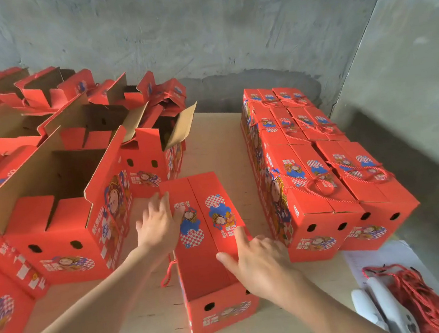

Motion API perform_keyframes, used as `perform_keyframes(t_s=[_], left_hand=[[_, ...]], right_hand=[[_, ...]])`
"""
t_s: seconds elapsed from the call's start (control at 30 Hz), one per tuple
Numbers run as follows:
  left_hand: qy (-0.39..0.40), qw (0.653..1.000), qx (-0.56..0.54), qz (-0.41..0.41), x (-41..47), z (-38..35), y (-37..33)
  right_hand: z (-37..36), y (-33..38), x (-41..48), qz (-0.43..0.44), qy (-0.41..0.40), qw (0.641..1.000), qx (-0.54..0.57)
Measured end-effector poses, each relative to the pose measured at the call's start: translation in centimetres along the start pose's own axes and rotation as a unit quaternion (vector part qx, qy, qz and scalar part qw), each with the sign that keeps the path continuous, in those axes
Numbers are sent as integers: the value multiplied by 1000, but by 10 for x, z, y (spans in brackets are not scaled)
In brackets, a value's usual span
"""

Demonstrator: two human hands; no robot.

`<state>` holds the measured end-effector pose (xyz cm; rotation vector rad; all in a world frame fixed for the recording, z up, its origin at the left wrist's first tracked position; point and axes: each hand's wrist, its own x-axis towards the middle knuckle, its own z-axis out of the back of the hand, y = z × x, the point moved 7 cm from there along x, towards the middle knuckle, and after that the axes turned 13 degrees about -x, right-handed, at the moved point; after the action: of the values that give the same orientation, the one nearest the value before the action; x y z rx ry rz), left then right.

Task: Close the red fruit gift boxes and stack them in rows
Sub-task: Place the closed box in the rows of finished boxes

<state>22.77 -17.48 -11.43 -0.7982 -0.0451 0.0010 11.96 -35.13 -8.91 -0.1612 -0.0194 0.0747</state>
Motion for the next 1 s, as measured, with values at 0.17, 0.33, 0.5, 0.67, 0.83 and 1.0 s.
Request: perform_keyframes(t_s=[0.17,0.33,0.5,0.67,0.83,1.0], left_hand=[[-145,981,-124,-23,-44,33,24],[71,977,-142,142,-68,1,49],[15,857,-418,301,-66,-15,55],[-19,872,-444,206,-50,11,22],[-40,945,-316,-72,-30,92,-70],[-10,948,-61,-313,-46,114,-130]], right_hand=[[-21,-36,-18,-130,26,916,379],[-86,-25,-14,-283,249,709,596],[-36,-28,41,-287,56,690,662],[53,-23,71,-146,-63,751,641],[105,5,77,17,13,767,642],[90,46,67,8,182,665,724]])
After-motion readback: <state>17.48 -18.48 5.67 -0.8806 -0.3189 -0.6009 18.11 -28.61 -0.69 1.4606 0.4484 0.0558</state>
